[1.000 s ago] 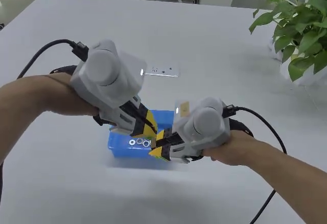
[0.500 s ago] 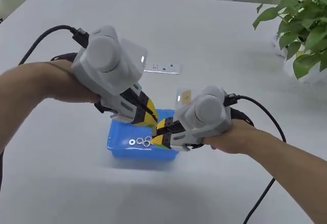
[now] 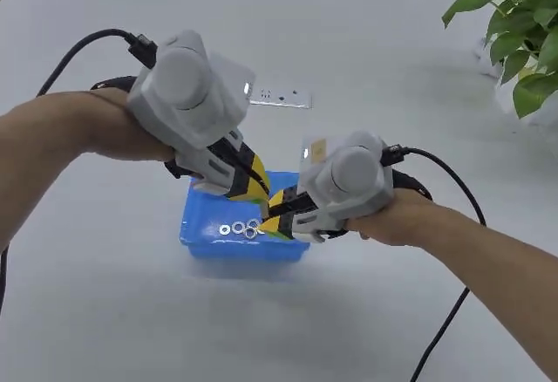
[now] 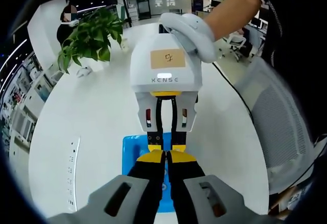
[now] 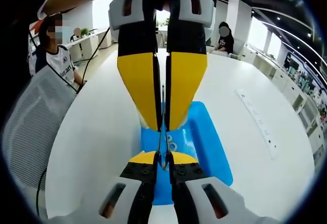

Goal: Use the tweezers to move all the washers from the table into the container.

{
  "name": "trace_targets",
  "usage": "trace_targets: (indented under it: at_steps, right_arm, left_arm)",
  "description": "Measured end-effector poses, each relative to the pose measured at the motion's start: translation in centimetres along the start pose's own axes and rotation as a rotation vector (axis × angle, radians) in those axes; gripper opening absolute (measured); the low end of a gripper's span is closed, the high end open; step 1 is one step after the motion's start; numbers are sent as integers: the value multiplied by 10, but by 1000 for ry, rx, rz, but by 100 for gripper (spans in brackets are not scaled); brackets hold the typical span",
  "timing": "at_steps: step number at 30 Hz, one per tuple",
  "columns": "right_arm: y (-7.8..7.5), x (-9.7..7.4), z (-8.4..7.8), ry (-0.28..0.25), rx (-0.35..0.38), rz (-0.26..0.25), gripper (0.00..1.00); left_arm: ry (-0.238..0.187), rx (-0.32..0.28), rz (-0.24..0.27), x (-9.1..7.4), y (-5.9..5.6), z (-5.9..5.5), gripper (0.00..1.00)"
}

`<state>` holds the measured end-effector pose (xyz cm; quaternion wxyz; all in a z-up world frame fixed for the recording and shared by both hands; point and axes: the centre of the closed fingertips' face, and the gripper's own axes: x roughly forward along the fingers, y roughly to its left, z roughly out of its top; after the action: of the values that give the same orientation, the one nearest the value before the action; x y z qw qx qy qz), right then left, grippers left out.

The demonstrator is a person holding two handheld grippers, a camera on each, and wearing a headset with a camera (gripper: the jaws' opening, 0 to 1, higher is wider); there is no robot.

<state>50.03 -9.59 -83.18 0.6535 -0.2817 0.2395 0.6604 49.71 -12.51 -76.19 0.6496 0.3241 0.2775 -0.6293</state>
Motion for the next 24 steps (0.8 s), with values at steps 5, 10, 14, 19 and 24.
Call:
trace_targets:
  at_steps: [5, 10, 14, 19, 24]
  right_arm:
    - [-1, 5, -7, 12, 8, 11, 11]
    - [-3, 10, -13, 22, 13, 20, 11]
    - [-5, 14, -17, 28, 17, 24, 11]
    - [-7, 17, -19, 34, 24, 31, 11]
    - [-7, 20, -22, 40, 30, 38, 11]
  left_arm:
    - [-4, -8, -6, 8, 3, -5, 5]
    - [-9, -16, -8, 14, 4, -10, 5]
    - [-8, -19, -8, 17, 7, -13, 5]
    - [-6, -22, -11, 20, 10, -15, 5]
    - [-4, -26, -14, 23, 10, -17, 5]
